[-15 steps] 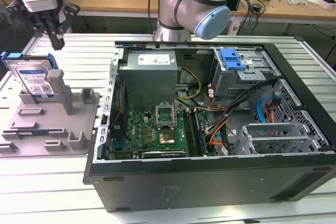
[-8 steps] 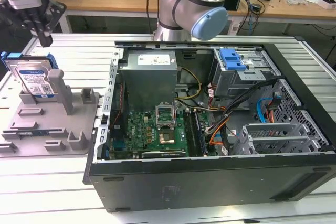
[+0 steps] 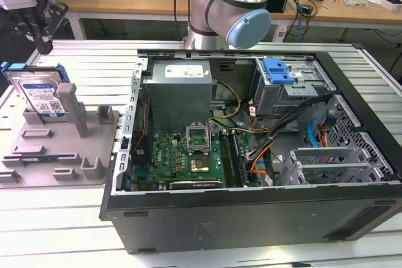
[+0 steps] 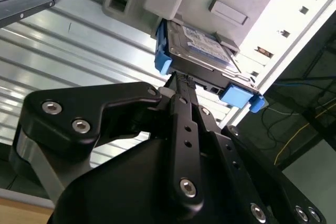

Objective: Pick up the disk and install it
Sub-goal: 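Reach for the disk, then pick up the disk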

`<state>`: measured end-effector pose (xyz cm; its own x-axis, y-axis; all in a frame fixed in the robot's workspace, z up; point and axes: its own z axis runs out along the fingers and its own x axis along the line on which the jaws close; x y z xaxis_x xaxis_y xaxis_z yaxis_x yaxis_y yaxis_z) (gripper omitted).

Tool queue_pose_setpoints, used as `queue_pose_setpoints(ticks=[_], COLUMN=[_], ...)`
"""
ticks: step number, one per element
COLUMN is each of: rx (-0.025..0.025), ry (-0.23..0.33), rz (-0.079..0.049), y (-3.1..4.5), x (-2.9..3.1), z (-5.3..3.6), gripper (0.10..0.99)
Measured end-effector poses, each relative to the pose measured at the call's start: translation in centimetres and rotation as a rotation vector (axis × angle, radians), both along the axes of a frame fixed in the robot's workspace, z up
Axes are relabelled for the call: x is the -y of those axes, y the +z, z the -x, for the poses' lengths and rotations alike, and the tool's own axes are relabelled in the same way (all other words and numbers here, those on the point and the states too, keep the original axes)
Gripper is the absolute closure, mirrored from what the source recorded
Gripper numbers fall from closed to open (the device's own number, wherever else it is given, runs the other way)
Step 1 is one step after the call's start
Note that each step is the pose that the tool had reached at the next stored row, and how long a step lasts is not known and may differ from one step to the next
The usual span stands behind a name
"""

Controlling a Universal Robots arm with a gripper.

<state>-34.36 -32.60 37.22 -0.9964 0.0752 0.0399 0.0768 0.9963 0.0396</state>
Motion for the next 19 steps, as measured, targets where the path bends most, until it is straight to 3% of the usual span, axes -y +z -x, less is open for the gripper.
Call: queue_pose_setpoints(ticks=[15, 19], rx=[-0.0004, -0.0003], ry=[0.002, 0.126], rz=[0.000, 0.000], y=[0.00, 0.00], x=[0.00, 0.00], z=[0.00, 0.00], gripper=[0.980, 0.980])
